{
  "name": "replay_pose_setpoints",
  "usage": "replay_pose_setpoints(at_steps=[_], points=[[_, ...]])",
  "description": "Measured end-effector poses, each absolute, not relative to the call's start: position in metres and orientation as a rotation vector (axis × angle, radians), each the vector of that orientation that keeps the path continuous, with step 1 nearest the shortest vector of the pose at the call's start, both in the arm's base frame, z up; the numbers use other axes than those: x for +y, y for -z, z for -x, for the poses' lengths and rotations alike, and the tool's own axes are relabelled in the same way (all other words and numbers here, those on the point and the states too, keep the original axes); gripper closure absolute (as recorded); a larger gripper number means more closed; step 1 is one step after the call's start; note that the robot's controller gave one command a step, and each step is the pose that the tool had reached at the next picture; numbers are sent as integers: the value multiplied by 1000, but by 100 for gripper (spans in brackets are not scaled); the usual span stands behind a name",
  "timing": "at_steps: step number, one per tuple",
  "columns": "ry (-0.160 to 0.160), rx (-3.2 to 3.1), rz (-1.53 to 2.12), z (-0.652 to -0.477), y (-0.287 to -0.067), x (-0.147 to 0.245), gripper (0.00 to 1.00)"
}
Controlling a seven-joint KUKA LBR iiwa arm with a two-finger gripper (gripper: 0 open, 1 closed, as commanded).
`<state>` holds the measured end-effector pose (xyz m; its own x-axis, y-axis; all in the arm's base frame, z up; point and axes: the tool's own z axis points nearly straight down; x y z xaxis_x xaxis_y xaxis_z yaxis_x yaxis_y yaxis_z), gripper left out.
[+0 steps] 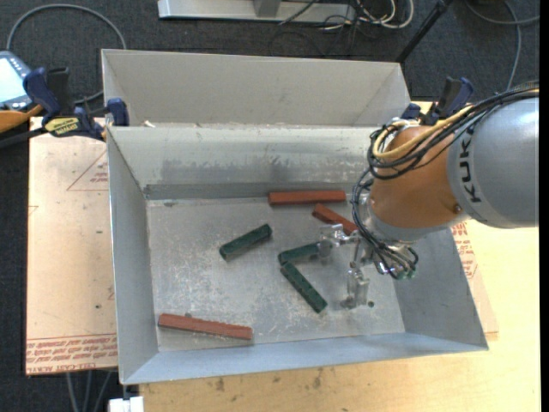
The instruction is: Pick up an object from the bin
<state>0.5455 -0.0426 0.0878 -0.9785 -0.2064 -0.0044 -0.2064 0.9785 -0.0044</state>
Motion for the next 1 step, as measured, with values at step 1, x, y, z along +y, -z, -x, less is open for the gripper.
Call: replay_pose_setpoints(at_steps=[1], points=[[-6, 3117, 354, -554, -96, 15, 0]])
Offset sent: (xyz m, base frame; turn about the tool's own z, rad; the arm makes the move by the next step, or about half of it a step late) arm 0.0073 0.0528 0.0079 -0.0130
